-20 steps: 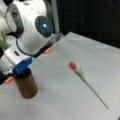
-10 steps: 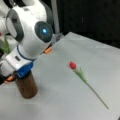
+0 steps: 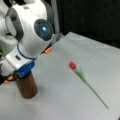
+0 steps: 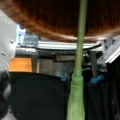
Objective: Flower insertion into a vase
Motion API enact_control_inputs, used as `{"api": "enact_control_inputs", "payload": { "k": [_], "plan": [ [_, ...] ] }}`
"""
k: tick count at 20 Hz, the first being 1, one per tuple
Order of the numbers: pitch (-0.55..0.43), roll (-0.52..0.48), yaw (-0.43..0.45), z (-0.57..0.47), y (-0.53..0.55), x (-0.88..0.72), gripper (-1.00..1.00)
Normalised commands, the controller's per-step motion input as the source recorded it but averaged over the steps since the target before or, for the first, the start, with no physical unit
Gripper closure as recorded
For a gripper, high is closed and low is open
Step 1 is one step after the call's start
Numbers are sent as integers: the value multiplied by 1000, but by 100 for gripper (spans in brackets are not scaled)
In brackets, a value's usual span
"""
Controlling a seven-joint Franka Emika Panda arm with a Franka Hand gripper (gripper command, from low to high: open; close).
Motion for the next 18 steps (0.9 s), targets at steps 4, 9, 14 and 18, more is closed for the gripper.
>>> {"api": "enact_control_inputs", "payload": {
  "k": [4, 9, 14, 18],
  "plan": [
    [142, 90, -132, 264, -25, 312, -100],
    [-206, 145, -141, 314, 98, 331, -100],
    [-608, 190, -125, 84, 340, 160, -100],
    [-768, 133, -103, -50, 488, -37, -100]
  ]
}}
